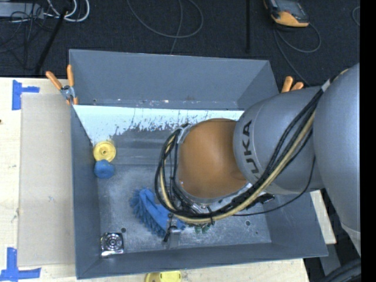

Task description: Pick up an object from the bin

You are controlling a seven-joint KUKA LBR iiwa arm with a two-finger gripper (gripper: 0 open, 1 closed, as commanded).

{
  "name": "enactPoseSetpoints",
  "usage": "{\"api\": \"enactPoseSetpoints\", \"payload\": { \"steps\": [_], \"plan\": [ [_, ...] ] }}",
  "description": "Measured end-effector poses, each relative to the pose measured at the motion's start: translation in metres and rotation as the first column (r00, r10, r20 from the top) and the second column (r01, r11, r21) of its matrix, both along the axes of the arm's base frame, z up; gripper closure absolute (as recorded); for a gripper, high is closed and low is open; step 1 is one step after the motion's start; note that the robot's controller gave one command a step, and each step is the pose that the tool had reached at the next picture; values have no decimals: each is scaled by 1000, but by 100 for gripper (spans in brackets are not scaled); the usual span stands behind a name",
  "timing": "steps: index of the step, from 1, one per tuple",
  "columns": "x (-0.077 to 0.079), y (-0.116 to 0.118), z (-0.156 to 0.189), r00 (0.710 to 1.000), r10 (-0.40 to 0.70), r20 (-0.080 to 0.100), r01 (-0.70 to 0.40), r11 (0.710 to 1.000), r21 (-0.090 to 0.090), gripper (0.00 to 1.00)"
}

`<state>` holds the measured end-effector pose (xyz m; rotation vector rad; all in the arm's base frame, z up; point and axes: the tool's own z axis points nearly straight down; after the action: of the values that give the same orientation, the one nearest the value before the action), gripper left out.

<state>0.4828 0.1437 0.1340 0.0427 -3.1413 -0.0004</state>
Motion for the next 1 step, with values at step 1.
{"api": "enactPoseSetpoints", "payload": {
  "steps": [1],
  "plan": [
    [31,-7,-22,997,-83,-1,83,997,0,100]
  ]
}}
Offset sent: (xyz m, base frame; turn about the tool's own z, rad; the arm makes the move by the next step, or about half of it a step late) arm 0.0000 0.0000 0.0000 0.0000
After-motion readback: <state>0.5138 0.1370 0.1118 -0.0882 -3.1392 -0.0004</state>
